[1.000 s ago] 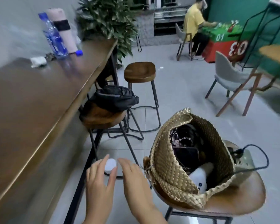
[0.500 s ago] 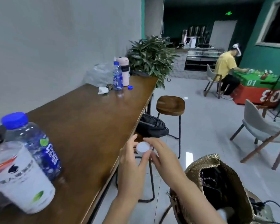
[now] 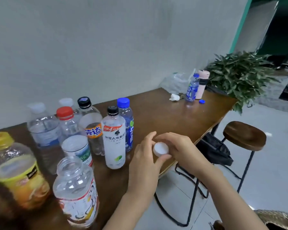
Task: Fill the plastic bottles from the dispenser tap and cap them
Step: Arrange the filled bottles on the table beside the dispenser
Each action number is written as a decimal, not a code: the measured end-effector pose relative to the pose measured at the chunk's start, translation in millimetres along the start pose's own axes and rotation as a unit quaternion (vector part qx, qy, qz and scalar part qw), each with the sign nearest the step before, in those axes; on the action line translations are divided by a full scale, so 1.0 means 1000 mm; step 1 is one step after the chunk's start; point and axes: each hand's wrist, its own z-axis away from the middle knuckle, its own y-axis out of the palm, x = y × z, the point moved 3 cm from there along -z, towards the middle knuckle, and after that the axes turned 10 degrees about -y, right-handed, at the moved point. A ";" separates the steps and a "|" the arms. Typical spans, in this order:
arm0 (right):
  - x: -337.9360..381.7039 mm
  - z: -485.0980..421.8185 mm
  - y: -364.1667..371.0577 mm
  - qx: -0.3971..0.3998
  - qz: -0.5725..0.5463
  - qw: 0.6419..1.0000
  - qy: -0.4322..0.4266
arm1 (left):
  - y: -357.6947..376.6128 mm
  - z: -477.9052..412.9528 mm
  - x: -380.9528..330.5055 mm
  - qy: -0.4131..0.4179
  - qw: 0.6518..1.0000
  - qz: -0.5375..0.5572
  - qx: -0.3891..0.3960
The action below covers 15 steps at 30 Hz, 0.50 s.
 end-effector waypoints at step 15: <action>0.066 -0.021 0.021 0.148 -0.088 0.976 -0.130 | -0.052 0.063 0.001 0.011 0.949 -0.199 -0.245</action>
